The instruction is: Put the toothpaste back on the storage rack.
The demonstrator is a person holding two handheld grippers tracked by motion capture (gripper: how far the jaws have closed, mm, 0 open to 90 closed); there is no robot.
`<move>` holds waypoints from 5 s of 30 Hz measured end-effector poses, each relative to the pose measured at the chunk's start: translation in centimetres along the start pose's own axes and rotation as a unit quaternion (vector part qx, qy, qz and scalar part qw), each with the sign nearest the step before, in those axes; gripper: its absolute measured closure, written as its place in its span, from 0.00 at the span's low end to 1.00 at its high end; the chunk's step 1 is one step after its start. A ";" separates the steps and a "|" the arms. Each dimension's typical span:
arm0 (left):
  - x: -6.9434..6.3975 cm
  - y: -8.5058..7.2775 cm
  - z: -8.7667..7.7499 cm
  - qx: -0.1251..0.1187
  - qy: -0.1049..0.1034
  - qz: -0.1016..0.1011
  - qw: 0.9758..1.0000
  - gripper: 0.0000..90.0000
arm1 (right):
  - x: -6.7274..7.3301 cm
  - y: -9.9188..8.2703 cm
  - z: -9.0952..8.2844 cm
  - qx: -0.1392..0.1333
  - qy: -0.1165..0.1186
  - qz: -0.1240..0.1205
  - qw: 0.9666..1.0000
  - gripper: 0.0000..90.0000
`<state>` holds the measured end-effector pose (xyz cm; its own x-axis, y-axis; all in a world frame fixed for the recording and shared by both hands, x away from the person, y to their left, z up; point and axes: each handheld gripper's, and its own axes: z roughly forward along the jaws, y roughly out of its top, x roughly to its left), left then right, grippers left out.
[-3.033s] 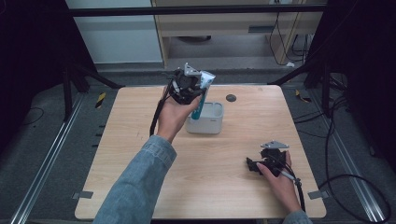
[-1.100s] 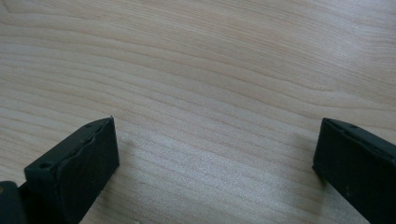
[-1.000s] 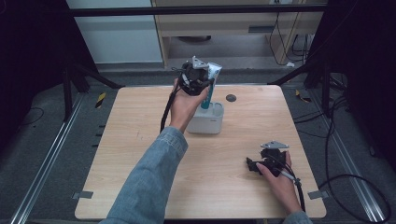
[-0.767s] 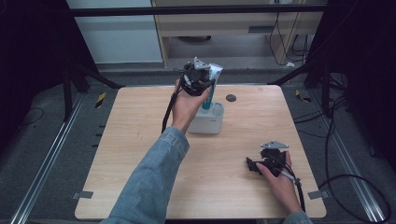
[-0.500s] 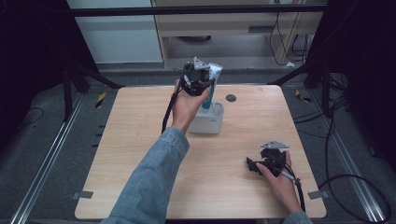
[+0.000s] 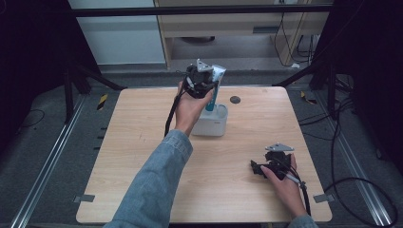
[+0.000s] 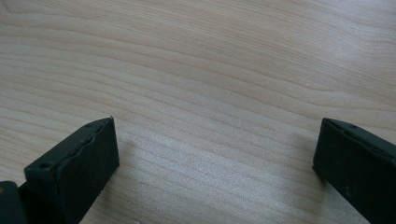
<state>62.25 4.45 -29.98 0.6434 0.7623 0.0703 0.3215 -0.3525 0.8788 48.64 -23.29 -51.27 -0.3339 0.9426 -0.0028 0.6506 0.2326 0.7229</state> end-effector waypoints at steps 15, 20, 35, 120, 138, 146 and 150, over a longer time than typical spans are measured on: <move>-0.4 -1.4 1.1 0.012 0.000 0.011 1.000 0.88 | 0.0 0.0 0.0 0.000 0.002 0.002 1.000 0.00; -0.5 -1.7 1.3 0.021 0.002 0.018 1.000 0.88 | 0.0 0.0 0.0 0.001 0.002 0.002 1.000 0.00; -0.4 -3.1 2.2 0.027 0.006 0.009 1.000 0.88 | 0.0 0.0 0.0 0.000 0.002 0.001 1.000 0.00; 0.0 -8.3 3.6 0.049 0.005 -0.015 0.999 0.88 | 0.0 0.0 0.0 0.000 0.002 0.001 1.000 0.00; 0.4 -8.1 3.7 0.057 0.006 -0.022 0.998 0.88 | 0.0 0.0 0.0 0.000 0.002 0.001 1.000 0.00; 0.2 -7.7 4.2 0.067 0.004 -0.016 0.998 0.87 | 0.0 0.0 0.0 0.000 0.001 0.001 1.000 0.00; 0.2 -7.5 4.5 0.072 0.006 -0.019 0.997 0.87 | 0.0 0.0 0.0 0.000 0.001 0.000 1.000 0.00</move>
<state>63.10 4.78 -38.65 0.6216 0.7820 0.0451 0.4414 -0.3973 0.8046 48.62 -23.29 -51.24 -0.3354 0.9421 -0.0003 0.6511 0.2321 0.7226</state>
